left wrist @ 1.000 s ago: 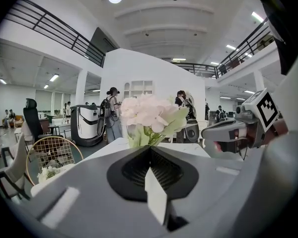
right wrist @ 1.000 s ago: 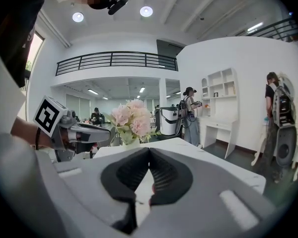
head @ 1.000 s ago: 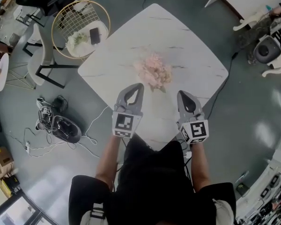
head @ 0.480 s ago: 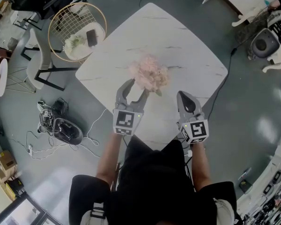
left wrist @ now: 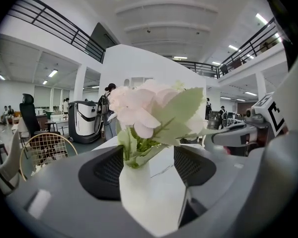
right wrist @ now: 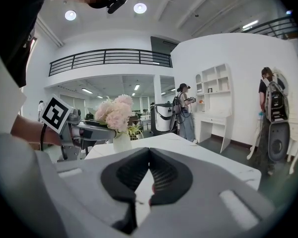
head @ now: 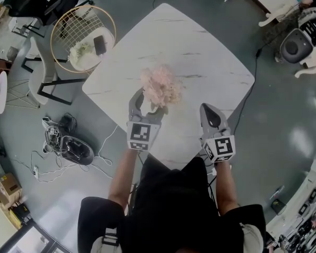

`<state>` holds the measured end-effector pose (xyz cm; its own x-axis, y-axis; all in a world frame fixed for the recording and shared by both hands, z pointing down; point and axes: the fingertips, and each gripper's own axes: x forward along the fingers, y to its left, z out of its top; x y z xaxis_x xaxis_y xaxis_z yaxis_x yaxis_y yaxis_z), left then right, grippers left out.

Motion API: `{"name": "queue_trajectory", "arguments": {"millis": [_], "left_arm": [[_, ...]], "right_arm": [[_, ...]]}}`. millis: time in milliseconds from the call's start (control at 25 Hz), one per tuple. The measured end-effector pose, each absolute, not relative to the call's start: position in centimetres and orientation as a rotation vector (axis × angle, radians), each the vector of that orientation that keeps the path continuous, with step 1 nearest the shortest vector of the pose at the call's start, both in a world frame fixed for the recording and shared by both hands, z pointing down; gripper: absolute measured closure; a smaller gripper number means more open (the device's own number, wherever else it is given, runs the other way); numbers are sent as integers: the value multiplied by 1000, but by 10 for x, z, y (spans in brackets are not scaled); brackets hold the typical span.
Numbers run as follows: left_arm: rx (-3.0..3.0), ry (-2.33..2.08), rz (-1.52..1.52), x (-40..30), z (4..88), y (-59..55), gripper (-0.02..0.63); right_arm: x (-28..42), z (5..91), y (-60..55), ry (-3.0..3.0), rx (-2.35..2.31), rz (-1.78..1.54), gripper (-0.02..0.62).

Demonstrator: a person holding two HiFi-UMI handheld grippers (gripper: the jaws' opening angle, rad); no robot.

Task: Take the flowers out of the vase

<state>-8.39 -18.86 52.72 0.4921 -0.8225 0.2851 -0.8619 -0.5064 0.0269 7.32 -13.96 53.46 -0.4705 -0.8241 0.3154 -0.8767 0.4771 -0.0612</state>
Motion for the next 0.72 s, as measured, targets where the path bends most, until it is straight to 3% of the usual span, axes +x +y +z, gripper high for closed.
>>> {"name": "queue_trajectory", "arguments": {"millis": [720], "left_arm": [[2564, -1455, 353, -85, 530, -207, 286]], "right_arm": [[83, 537, -147, -2446, 1495, 328, 592]]}}
